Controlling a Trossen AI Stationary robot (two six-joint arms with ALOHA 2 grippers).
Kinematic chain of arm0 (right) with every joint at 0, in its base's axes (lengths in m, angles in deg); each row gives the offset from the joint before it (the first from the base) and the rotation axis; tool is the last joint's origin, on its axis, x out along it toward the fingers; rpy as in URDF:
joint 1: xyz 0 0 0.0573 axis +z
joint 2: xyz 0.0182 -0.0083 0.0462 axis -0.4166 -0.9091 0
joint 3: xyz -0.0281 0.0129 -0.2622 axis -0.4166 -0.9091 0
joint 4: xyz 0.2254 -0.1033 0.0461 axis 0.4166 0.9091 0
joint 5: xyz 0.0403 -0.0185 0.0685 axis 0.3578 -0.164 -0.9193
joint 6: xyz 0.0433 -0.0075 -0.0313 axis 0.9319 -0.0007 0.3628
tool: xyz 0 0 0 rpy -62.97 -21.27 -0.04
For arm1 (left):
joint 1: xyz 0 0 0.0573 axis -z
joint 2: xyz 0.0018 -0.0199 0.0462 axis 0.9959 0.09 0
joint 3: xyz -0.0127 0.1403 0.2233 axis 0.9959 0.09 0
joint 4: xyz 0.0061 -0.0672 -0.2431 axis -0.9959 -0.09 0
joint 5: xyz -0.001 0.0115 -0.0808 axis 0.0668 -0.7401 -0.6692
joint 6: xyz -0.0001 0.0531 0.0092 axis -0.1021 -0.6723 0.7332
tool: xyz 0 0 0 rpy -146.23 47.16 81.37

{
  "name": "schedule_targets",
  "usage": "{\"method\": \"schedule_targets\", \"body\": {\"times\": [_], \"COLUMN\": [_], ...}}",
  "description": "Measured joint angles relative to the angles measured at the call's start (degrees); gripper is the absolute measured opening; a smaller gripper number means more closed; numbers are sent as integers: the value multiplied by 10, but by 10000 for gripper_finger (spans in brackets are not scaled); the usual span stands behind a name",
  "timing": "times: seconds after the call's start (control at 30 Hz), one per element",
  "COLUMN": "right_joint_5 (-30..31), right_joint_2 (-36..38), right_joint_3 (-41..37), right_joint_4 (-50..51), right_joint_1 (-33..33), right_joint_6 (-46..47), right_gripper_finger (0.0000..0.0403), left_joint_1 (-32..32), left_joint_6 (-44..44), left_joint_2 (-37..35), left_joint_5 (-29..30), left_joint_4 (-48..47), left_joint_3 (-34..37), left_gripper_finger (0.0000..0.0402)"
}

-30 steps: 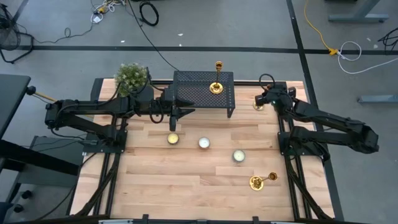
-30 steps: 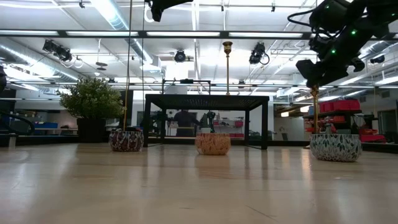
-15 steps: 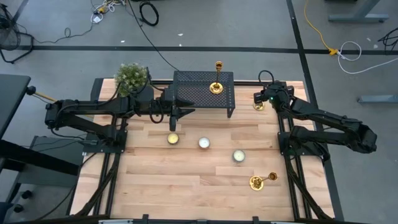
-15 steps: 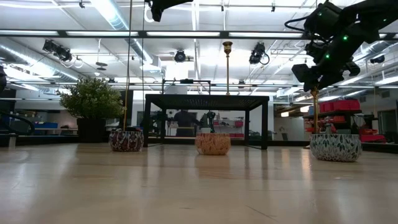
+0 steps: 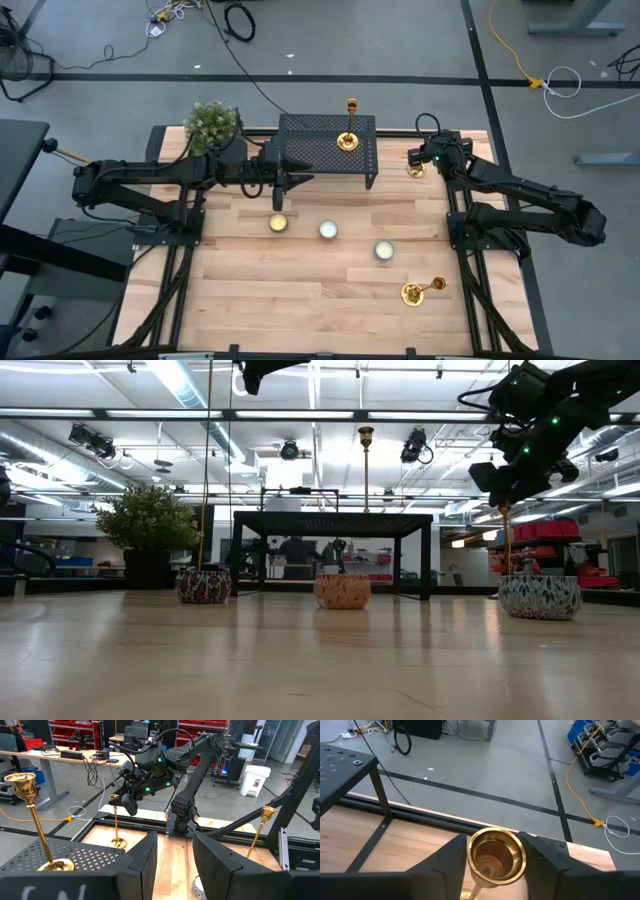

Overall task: Pick & Place candle stick holders
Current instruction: Put the top gold candle holder on the shelf aligned with the other gold candle holder

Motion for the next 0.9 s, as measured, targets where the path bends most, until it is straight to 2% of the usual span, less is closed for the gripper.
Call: {"method": "schedule_targets", "body": {"times": [0.2,0.47,0.7,0.9], "right_joint_5": [0,-1,0,0], "right_joint_2": [0,0,0,0], "right_joint_3": [0,0,0,0], "right_joint_4": [0,0,0,0], "right_joint_1": [0,0,0,0], "right_joint_6": [-1,-15,-16,-16], "right_gripper_finger": [139,154,135,135], "left_joint_1": [0,0,0,0], "left_joint_6": [0,0,0,0], "left_joint_2": [0,0,0,0], "left_joint_5": [0,0,0,0], "left_joint_4": [0,0,0,0], "left_joint_3": [0,0,0,0], "left_gripper_finger": [128,128,128,128]}}
